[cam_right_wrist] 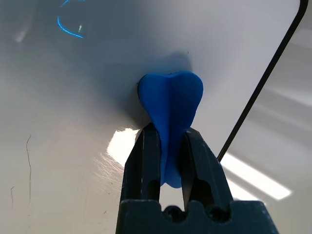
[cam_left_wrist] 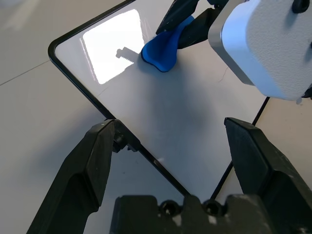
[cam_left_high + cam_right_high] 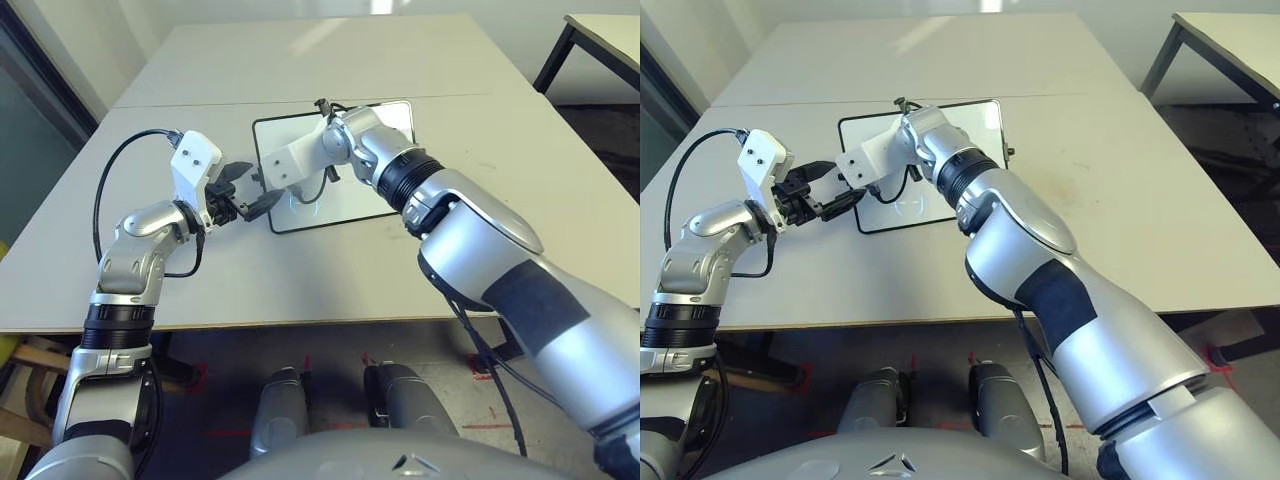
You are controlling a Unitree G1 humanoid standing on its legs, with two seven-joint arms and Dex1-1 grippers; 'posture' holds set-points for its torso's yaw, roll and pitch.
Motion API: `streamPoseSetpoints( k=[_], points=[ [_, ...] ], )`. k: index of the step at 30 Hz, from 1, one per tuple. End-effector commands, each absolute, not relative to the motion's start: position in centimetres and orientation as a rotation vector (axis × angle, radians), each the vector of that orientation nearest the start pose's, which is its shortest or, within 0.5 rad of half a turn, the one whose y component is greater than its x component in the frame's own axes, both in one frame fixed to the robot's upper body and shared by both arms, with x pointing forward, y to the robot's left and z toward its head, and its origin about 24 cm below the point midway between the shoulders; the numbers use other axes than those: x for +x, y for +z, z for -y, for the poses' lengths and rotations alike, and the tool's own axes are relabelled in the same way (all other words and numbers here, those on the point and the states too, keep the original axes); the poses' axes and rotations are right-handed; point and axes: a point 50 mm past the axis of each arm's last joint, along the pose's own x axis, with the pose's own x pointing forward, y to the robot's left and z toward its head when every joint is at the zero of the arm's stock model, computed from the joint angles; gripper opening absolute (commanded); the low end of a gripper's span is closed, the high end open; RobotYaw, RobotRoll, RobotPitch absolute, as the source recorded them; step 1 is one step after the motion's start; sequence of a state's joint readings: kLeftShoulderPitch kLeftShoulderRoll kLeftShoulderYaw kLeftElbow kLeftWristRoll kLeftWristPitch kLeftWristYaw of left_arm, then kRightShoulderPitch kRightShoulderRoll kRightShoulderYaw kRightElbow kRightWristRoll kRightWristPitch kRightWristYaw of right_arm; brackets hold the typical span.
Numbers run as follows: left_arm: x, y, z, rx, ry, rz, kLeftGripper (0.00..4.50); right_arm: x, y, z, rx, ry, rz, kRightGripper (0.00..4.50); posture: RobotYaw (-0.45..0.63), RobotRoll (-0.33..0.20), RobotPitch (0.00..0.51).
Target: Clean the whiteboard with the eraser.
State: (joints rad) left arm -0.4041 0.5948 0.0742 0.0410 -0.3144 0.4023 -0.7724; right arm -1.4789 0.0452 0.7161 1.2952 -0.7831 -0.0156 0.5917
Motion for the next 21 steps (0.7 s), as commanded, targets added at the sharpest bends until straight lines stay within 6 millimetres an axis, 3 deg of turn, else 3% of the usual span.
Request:
streamPoseSetpoints(
  k=[1, 11, 21],
  points=[
    [30.5, 14.6, -21.8, 0.246, -0.702, -0.104, 4.50, 39.9, 18.4, -0.4, -1.814, 0.804, -0.134, 0.38, 0.04, 0.000, 0.055],
    [30.7, 14.6, -21.9, 0.250, -0.706, -0.109, 4.50, 40.7, 18.7, 2.0, -1.820, 0.769, -0.213, 0.38, 0.03, 0.000, 0.055],
    [31.0, 14.6, -21.7, 0.248, -0.714, -0.107, 4.50, 41.6, 19.0, 5.8, -1.817, 0.699, -0.310, 0.38, 0.02, 0.000, 0.052]
  ],
)
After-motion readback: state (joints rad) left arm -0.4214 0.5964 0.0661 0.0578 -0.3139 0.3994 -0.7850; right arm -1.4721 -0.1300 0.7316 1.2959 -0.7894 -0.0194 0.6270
